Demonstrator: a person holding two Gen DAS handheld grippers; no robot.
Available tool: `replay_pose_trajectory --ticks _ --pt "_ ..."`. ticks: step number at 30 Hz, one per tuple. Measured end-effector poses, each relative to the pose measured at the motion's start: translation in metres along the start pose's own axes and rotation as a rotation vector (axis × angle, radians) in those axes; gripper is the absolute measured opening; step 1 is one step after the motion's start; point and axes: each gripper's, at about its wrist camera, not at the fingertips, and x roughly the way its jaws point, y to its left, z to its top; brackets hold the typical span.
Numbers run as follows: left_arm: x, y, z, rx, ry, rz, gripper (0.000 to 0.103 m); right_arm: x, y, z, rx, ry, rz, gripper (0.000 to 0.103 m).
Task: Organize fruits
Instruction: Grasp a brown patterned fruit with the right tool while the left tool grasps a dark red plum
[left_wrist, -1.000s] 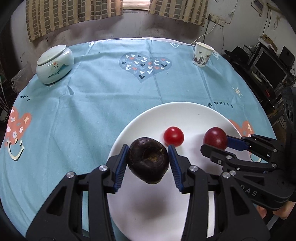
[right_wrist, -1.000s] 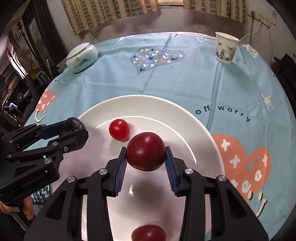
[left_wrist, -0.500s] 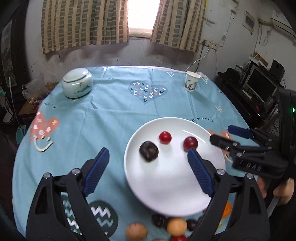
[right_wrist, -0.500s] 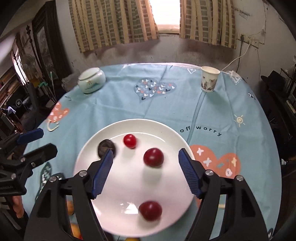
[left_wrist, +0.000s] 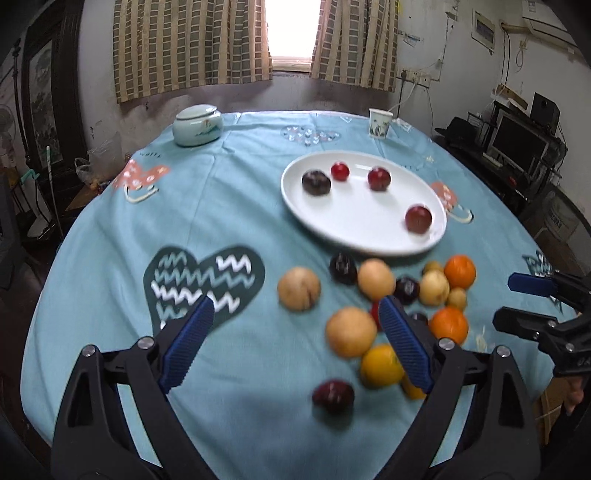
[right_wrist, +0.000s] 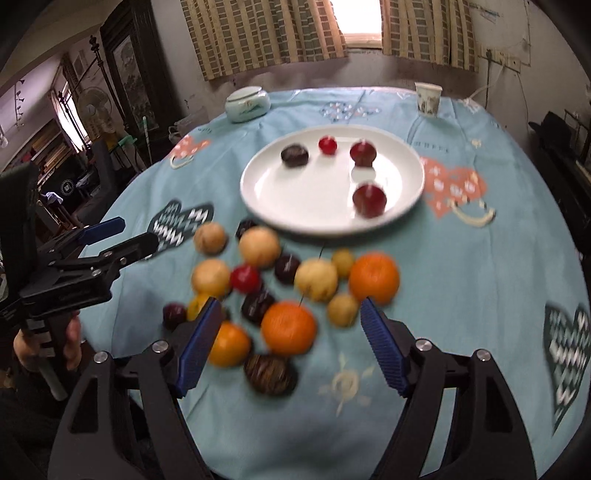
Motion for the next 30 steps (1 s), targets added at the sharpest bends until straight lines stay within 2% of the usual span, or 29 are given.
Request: replay_pose_trajectory --ticks 5,13,16,19,21,23,24,26,30 --pt "-0.004 0.001 -0.027 0.008 0.041 -0.017 0.092 0.003 0.008 -0.033 0.029 0.042 -0.027 0.078" --pt "-0.005 -0.004 -0.043 0.034 0.075 -0.004 0.093 0.015 0.029 -0.046 -0.047 0.067 -0.034 0.078" --pt "-0.004 -0.002 -0.048 0.041 0.09 -0.003 0.093 0.021 0.026 -0.047 -0.035 0.073 -0.025 0.078" --pt "-0.004 -0.001 -0.051 0.04 0.094 -0.006 0.093 0.025 0.024 -0.047 -0.024 0.071 -0.007 0.072" --pt "-0.004 -0.001 -0.051 0.041 0.099 -0.014 0.093 0.031 0.022 -0.046 -0.02 0.08 -0.001 0.06" --pt "-0.002 -0.002 -0.051 0.047 0.107 -0.019 0.093 0.044 0.021 -0.046 -0.018 0.104 -0.005 0.053" --pt "0.0 -0.003 -0.052 0.053 0.113 -0.022 0.093 0.05 0.021 -0.047 -0.022 0.116 -0.02 0.044" --pt "0.004 -0.006 -0.054 0.064 0.128 -0.021 0.093 0.051 0.025 -0.049 -0.05 0.109 -0.049 0.044" --pt "0.013 -0.007 -0.057 0.065 0.155 -0.027 0.093 0.035 0.016 -0.05 0.006 0.088 -0.065 0.043"
